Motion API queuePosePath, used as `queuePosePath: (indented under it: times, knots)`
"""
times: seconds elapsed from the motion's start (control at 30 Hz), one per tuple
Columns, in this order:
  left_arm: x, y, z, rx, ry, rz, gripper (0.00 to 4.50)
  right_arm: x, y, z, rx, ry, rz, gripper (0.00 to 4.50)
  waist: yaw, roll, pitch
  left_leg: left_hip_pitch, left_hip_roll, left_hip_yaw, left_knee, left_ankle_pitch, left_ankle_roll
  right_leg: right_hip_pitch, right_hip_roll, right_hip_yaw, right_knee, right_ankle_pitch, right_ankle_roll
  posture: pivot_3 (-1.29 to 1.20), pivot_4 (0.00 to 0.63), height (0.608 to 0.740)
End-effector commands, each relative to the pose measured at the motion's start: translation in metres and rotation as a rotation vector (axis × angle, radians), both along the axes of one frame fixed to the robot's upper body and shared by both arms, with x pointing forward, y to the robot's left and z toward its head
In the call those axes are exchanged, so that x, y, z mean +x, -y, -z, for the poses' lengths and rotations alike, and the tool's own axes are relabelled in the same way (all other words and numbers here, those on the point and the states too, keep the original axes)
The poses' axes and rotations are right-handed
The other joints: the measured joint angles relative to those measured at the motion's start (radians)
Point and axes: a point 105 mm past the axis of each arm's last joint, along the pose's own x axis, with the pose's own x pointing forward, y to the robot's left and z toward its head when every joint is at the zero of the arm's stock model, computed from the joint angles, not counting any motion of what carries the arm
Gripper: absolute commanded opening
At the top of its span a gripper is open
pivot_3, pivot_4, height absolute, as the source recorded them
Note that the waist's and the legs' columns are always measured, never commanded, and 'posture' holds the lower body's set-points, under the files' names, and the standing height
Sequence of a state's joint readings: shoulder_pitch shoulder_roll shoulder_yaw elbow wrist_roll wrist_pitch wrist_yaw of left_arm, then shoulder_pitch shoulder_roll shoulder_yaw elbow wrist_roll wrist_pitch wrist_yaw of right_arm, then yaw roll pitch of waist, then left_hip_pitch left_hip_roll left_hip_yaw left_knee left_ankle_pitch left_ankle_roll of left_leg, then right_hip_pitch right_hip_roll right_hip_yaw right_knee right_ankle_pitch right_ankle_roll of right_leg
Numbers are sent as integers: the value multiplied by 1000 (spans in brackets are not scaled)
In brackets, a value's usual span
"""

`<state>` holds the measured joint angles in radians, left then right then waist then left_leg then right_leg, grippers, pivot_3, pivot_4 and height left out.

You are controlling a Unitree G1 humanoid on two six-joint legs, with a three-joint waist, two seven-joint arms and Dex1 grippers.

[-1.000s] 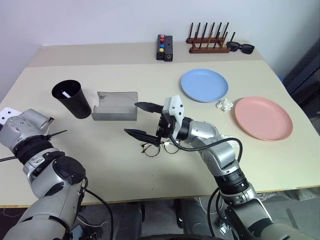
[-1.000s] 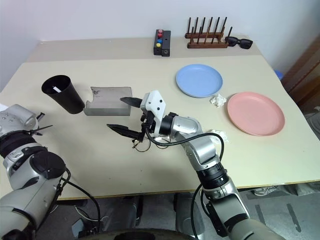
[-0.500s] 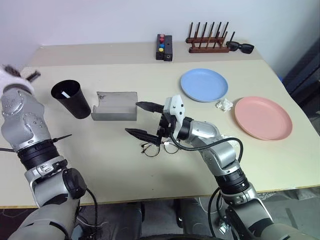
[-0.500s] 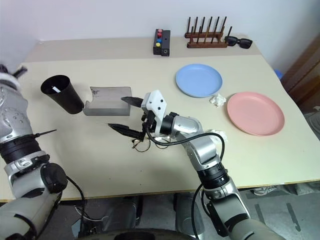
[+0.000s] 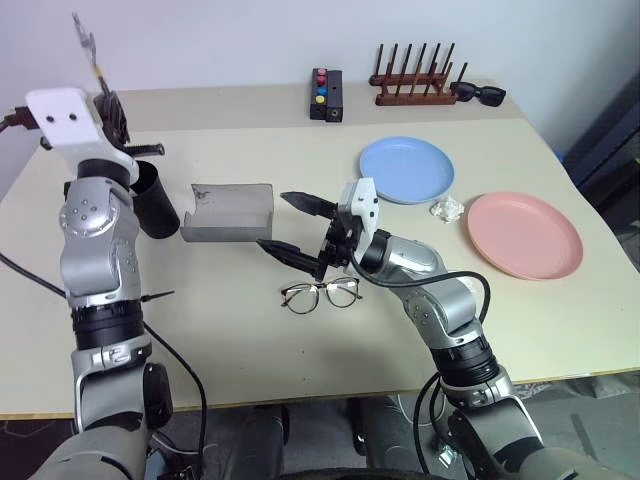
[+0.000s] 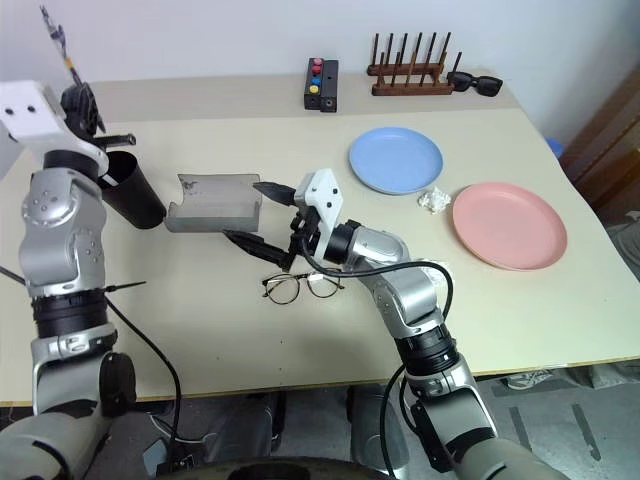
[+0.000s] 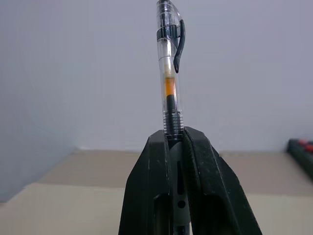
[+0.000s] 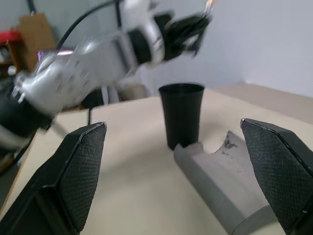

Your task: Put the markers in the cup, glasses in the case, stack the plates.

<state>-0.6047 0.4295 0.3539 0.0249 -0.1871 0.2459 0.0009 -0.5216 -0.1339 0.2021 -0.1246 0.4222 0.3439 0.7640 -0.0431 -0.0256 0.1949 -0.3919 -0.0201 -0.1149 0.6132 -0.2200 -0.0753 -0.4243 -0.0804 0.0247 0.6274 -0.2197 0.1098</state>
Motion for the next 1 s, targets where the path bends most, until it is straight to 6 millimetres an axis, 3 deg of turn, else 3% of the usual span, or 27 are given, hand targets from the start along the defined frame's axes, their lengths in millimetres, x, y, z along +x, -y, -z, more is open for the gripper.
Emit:
queuePosePath:
  times: [0.03, 0.27, 0.7, 0.73, 0.9, 1.0]
  knots:
    - [-14, -3, -17, 53, 78, -49, 15, -4, 0, -23, 70, 42, -17, 4500, 1, 0, 0, 0, 0, 0, 0, 0, 0, 0, 0, 0, 0, 0, 0, 0, 150, 740]
    - [-23, -16, 14, 24, 25, -107, 15, -4, -1, -23, 71, 39, -29, 4500, 1, 0, 0, 0, 0, 0, 0, 0, 0, 0, 0, 0, 0, 0, 0, 0, 150, 740]
    - [-22, -15, 36, -14, -9, -108, 15, -5, -3, -23, 71, 43, -37, 4500, 1, 0, 0, 0, 0, 0, 0, 0, 0, 0, 0, 0, 0, 0, 0, 0, 150, 740]
    - [-22, -15, 37, -16, -11, -110, 842, -5, -3, -23, 71, 43, -37, 4500, 2, 0, 0, 0, 0, 0, 0, 0, 0, 0, 0, 0, 0, 0, 0, 0, 150, 740]
    - [-21, -15, 38, -18, -17, -115, 3110, -5, -3, -23, 70, 44, -36, 4500, 1, 0, 0, 0, 0, 0, 0, 0, 0, 0, 0, 0, 0, 0, 0, 0, 150, 740]
    - [-21, -14, 38, -20, -16, -114, 3110, -5, -3, -23, 69, 45, -37, 4500, 1, 0, 0, 0, 0, 0, 0, 0, 0, 0, 0, 0, 0, 0, 0, 0, 150, 740]
